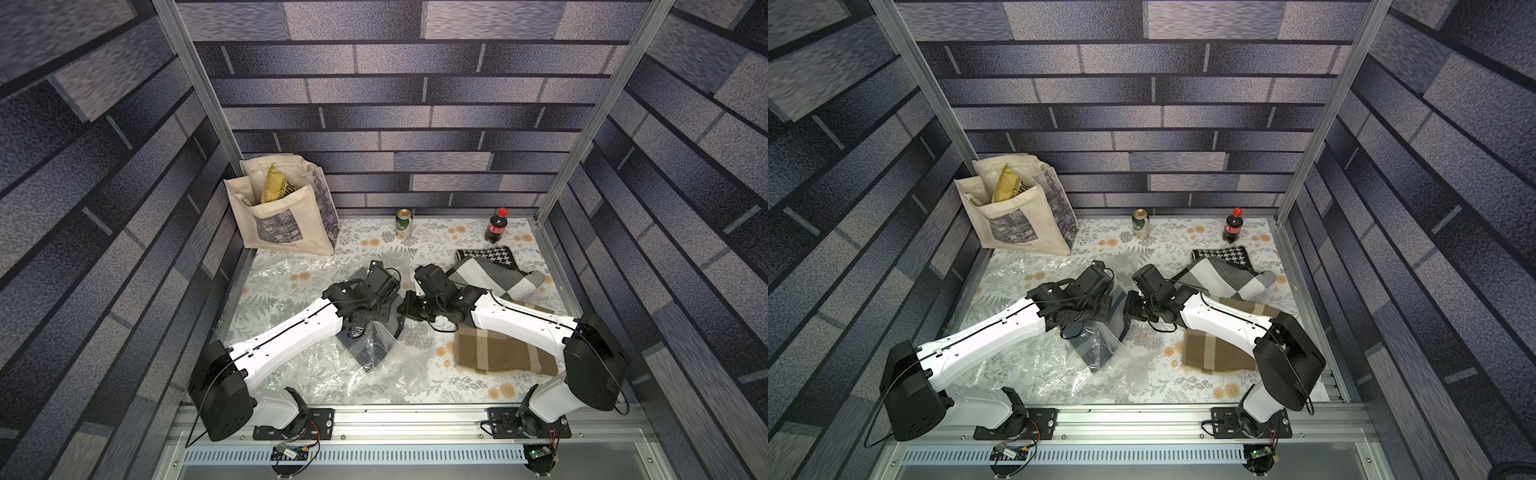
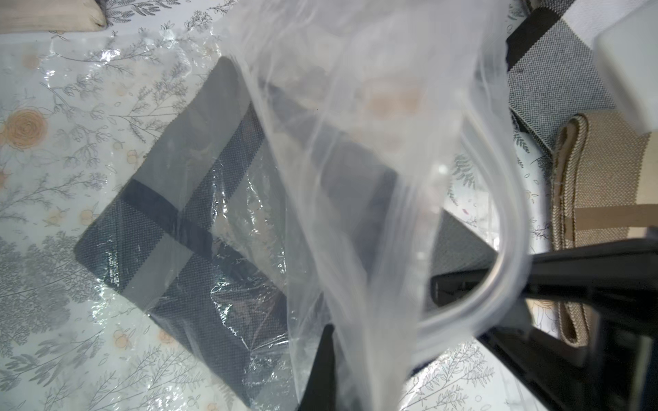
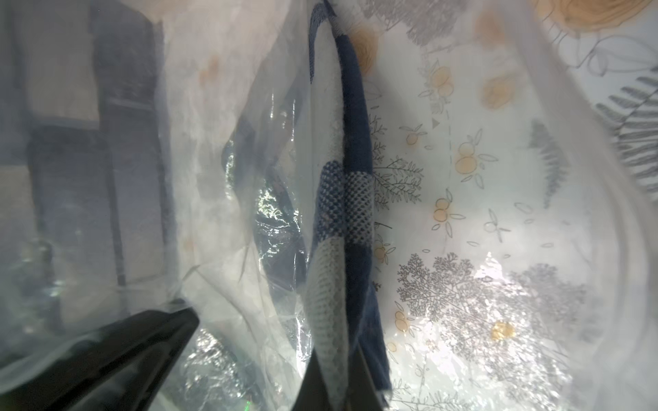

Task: Take the scarf out of the vacuum bag
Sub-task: Take out the scarf from the vacuum bag.

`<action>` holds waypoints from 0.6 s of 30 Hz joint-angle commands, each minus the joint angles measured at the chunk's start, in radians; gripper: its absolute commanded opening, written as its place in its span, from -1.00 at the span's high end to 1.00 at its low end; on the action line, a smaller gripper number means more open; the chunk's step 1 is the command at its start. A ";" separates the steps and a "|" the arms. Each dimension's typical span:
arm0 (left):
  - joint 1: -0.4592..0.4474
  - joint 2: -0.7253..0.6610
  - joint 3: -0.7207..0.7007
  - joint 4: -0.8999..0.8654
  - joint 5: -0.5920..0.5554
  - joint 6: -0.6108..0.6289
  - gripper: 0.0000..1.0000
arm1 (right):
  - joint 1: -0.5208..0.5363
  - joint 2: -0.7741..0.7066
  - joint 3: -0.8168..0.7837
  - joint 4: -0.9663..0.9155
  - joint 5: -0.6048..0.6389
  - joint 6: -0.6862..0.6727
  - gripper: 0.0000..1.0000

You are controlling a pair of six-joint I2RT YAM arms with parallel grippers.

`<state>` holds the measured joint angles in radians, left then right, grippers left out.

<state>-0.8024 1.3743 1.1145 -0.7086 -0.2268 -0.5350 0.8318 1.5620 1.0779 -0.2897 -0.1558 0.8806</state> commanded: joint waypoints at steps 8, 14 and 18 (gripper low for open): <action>-0.021 0.061 -0.018 0.027 0.026 -0.025 1.00 | -0.091 0.021 0.070 -0.258 0.164 -0.099 1.00; -0.026 0.083 -0.009 0.022 0.036 -0.013 1.00 | -0.135 0.142 0.226 -0.397 0.228 -0.182 1.00; -0.035 0.109 -0.008 0.028 0.037 -0.007 1.00 | -0.158 0.180 0.286 -0.446 0.242 -0.211 1.00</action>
<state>-0.8276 1.4612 1.1069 -0.6682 -0.2012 -0.5388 0.6910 1.7271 1.3224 -0.6472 0.0338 0.7177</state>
